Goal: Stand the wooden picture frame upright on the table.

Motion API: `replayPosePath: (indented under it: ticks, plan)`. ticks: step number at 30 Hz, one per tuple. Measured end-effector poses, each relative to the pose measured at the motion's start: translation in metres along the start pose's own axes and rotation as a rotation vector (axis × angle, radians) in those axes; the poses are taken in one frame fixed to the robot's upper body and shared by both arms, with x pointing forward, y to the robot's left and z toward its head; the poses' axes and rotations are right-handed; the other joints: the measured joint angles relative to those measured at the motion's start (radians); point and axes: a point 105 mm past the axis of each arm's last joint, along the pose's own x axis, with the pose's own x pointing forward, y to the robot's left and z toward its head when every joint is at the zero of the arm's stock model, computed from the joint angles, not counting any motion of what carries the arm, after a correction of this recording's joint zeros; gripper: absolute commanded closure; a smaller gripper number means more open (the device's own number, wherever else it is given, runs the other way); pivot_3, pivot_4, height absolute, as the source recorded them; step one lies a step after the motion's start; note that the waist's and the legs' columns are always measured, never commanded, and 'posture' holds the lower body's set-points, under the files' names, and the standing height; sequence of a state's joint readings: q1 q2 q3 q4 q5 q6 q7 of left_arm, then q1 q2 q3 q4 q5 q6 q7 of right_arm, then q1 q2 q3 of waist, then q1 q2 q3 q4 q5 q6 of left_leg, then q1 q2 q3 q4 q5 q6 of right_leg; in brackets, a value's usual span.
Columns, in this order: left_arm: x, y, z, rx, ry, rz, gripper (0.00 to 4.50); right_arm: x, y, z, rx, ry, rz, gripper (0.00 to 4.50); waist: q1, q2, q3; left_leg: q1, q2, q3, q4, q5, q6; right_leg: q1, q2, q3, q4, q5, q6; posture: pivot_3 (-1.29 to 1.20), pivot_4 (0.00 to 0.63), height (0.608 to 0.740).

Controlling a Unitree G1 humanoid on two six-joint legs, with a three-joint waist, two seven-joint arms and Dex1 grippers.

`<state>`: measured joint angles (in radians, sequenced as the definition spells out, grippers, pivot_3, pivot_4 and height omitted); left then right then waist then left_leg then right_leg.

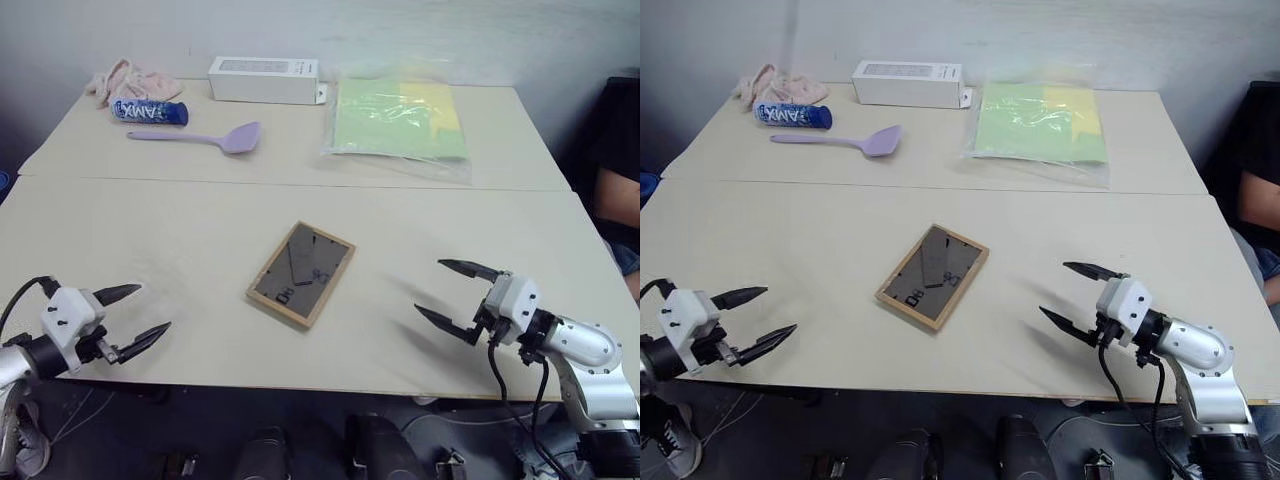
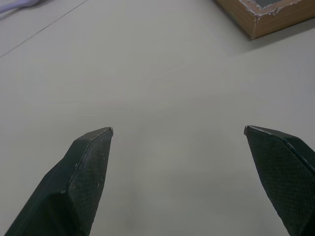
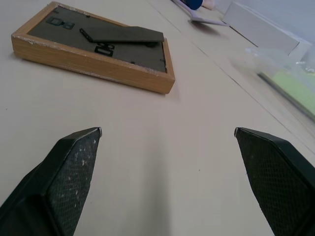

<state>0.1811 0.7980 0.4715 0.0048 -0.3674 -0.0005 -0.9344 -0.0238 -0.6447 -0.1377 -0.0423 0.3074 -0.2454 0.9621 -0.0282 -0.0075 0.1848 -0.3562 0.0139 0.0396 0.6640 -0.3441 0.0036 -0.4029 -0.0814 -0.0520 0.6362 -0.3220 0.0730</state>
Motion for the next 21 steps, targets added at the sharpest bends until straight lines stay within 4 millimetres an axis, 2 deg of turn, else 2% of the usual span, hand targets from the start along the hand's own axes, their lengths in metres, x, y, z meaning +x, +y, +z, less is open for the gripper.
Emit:
replayPosePath:
  ticks: [4,5,6,8,12,15,17,19,21]
  plan:
    - [0.006,-0.003,0.005,-0.025,-0.017,-0.02,0.0,-0.001,0.004,-0.001,0.015,0.004,-0.009,0.04,0.0,0.0,0.0,0.0,0.0,0.0,0.0,0.0,0.0,0.0,0.0,0.0,0.0,0.0,0.0,0.0,0.15,0.74]
    - [0.01,-0.006,0.009,-0.034,-0.022,-0.045,0.18,-0.002,0.006,-0.001,0.029,0.006,-0.005,0.43,0.001,0.0,0.0,0.0,0.0,0.0,0.0,0.0,0.0,0.001,0.0,0.0,0.0,0.0,0.0,0.0,0.15,0.74]
    - [0.017,-0.008,0.014,-0.037,-0.026,-0.078,0.38,0.0,0.011,-0.001,0.059,0.012,0.01,0.62,0.002,0.0,0.0,0.001,0.0,0.0,0.0,0.0,0.0,0.001,0.0,0.0,0.0,0.0,0.0,0.0,0.15,0.74]
    - [0.027,-0.01,0.023,-0.033,-0.041,-0.106,0.9,0.006,0.018,0.002,0.098,0.012,0.041,1.32,0.003,0.0,0.0,0.001,0.0,0.0,0.0,0.0,0.0,0.002,0.0,0.0,0.0,0.0,0.0,0.0,0.15,0.74]
    - [0.058,0.003,0.046,0.022,-0.064,-0.089,2.18,0.022,0.027,0.004,0.128,0.042,0.076,2.73,0.004,-0.001,0.0,0.001,0.0,0.0,0.001,0.0,0.0,0.002,0.0,0.0,0.0,0.0,0.0,0.0,0.15,0.74]
    - [0.084,0.008,0.055,0.057,-0.064,-0.094,3.13,0.043,0.031,0.004,0.121,0.051,0.08,3.76,0.001,-0.001,-0.001,0.001,-0.001,0.0,0.001,0.0,-0.001,0.002,0.002,0.0,0.002,0.0,0.0,0.0,0.15,0.74]
    - [0.105,0.003,0.057,0.051,-0.07,-0.113,3.74,0.058,0.036,0.0,0.108,0.067,0.096,4.45,0.0,-0.001,-0.001,0.001,0.0,0.001,0.002,0.001,-0.001,0.001,0.003,0.0,0.006,0.0,0.001,0.0,0.15,0.74]
    - [0.124,-0.008,0.054,0.032,-0.071,-0.156,4.34,0.073,0.039,-0.005,0.109,0.083,0.093,4.5,0.0,-0.001,-0.001,0.0,0.0,0.002,0.003,0.001,-0.001,0.0,0.003,0.0,0.006,0.0,0.001,0.0,0.15,0.74]
    - [0.139,-0.025,0.05,0.02,-0.057,-0.215,4.47,0.09,0.044,-0.005,0.124,0.09,0.103,4.5,0.0,-0.001,-0.001,-0.004,0.0,0.002,0.005,0.001,-0.001,-0.004,0.003,0.001,0.008,0.0,0.001,0.0,0.15,0.74]
